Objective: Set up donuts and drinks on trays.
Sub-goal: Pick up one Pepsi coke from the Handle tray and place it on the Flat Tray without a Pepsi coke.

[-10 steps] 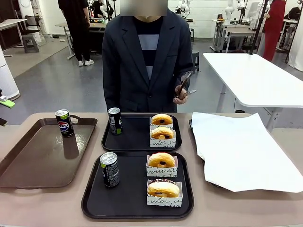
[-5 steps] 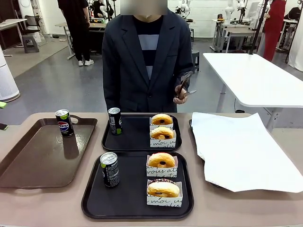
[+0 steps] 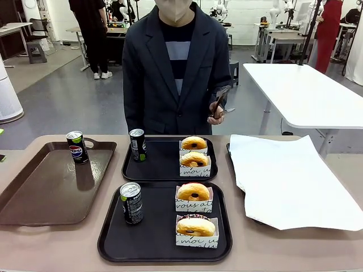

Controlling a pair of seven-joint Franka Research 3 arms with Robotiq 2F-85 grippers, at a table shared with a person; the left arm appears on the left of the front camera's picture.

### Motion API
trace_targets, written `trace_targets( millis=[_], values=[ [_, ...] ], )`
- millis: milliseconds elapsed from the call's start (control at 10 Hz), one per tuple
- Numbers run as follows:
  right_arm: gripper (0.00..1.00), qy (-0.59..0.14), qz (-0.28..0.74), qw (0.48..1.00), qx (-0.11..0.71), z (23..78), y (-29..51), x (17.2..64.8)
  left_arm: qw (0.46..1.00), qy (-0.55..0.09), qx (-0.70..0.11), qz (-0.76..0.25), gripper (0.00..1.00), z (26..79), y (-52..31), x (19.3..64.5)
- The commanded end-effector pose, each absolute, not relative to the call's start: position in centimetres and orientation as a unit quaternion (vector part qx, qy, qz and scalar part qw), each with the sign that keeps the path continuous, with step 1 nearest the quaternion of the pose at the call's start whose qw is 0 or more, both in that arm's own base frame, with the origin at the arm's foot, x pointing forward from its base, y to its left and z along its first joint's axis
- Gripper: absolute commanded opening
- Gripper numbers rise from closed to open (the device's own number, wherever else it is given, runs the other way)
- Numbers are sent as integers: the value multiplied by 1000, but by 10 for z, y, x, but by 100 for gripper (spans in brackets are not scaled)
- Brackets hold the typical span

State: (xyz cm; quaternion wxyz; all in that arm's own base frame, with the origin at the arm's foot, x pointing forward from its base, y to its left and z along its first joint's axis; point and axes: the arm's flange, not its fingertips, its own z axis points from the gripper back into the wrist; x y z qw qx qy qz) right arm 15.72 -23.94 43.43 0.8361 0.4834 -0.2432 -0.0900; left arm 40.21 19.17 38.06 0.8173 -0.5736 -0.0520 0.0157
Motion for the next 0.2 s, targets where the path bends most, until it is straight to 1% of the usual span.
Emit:
trace_targets(
  millis=[0, 100],
  values=[
    [100, -259, -84, 826, 493, 436, -239, 161, 815, -58, -576, 16, 100, 384, 190, 401],
    [100, -259, -84, 826, 493, 436, -239, 161, 815, -58, -576, 16, 100, 384, 190, 401]
  ],
)
